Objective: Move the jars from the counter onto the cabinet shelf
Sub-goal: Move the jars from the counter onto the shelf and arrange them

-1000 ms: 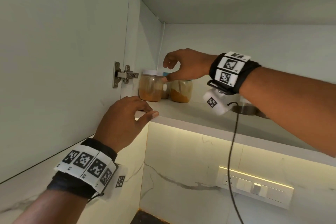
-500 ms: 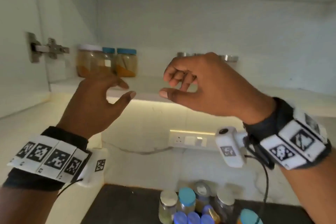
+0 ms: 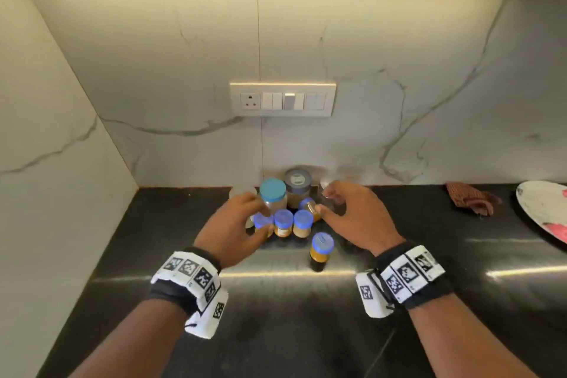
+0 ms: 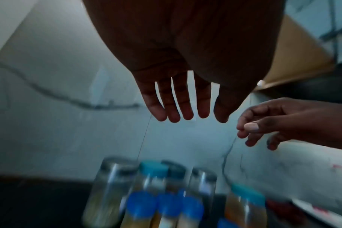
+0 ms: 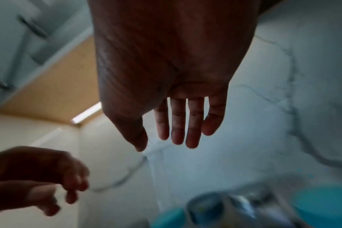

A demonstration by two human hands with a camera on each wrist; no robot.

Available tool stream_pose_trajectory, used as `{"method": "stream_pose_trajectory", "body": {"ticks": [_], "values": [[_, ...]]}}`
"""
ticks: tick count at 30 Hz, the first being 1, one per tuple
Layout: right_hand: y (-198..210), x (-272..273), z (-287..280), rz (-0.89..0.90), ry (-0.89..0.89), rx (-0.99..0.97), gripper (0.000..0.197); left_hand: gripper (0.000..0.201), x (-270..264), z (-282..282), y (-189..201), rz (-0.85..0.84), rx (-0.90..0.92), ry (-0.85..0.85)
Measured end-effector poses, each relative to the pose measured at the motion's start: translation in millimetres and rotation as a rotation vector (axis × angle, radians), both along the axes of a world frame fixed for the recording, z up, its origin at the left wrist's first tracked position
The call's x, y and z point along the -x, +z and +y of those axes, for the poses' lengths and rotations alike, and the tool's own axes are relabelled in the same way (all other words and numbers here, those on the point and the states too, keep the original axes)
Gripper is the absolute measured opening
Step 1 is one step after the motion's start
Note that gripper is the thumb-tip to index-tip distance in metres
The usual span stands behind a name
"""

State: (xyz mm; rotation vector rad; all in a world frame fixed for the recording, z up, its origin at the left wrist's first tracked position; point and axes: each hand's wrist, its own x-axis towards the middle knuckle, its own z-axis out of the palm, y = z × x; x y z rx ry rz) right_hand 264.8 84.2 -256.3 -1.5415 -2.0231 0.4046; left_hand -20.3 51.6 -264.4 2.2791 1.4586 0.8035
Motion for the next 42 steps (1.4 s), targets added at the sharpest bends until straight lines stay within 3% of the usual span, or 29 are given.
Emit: {"method": "stream_pose_trajectory", "body": {"ticks": [5, 10, 14, 16, 20, 27, 32, 38, 42], "values": [[-81, -39, 24, -0.033, -0.192, 0.026, 0.059, 0.046, -5, 22, -68, 0.134, 0.181, 0.031], [-106, -67, 53, -0.018, -0.425, 0.116, 0.094, 0.072, 12, 82, -80, 0.194, 0.202, 0.238], [-127, -86, 61, 0.059, -0.412, 0.309, 0.106, 0.099, 20, 118, -93, 0.337, 0.331, 0.359], [-136, -89, 62, 0.16, -0.402, 0.298, 0.102, 0.095, 19, 128, -101, 0.355, 0.389, 0.36], [-142, -84, 64, 0.197, -0.402, 0.279, 0.099, 0.078, 19, 139, -106, 0.205, 0.336, 0.399], [-147, -70, 69, 0.202, -0.345, 0.267, 0.105, 0.081, 16, 133, -120, 0.027, 0.368, 0.402], [-149, -66, 71, 0.219, -0.367, 0.247, 0.104, 0.081, 15, 128, -117, 0.029, 0.357, 0.416], [-126, -75, 62, 0.176, -0.324, 0.215, 0.104, 0.083, 15, 104, -93, 0.083, 0.234, 0.354], [-91, -68, 45, 0.269, -0.314, 0.095, 0.108, 0.083, 14, 85, -53, 0.045, 0.103, 0.315]]}}
